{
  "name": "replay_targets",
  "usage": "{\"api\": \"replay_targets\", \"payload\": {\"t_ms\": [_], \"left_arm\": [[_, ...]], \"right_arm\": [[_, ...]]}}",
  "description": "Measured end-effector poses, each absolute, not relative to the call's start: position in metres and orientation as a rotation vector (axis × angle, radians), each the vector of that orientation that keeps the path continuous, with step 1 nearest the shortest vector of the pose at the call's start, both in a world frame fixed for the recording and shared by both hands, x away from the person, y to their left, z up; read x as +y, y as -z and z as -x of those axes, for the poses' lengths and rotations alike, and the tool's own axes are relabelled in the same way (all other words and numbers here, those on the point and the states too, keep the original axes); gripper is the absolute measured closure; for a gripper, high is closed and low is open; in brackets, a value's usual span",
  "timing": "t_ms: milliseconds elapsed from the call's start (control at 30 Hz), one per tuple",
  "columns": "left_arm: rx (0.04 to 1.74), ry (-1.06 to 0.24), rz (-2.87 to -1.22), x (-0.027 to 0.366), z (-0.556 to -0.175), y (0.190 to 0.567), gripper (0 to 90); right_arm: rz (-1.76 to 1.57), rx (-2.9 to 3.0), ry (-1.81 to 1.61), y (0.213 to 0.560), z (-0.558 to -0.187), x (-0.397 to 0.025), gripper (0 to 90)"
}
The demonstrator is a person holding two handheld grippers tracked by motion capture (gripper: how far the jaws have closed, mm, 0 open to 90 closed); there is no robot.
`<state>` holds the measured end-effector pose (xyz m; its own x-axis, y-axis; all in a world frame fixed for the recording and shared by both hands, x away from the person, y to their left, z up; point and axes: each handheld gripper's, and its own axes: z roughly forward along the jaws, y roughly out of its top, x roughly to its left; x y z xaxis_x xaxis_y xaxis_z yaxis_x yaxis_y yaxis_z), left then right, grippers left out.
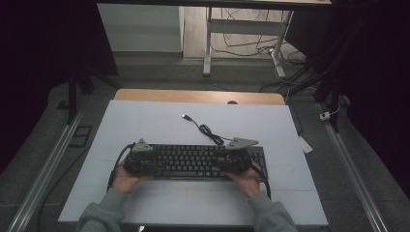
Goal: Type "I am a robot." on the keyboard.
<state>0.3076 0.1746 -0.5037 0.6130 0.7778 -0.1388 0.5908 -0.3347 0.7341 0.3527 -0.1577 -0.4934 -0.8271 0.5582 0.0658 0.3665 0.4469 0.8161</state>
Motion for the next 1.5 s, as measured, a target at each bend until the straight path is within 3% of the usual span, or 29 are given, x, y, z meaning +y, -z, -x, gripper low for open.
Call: {"api": "replay_targets", "payload": {"t_ms": [333,767,1500], "left_arm": [[1.077,-0.304,-2.060,0.174,-0.307,0.505,38.3],[1.083,-0.309,-2.057,0.176,-0.306,0.505,38.0],[1.082,-0.316,-2.058,0.176,-0.305,0.506,37.8]], "right_arm": [[-0.743,2.551,-1.279,0.496,-0.361,-0.130,89.4],[-0.723,2.594,-1.167,0.510,-0.372,-0.099,89.6],[-0.726,2.570,-1.190,0.509,-0.374,-0.102,89.6]]}}
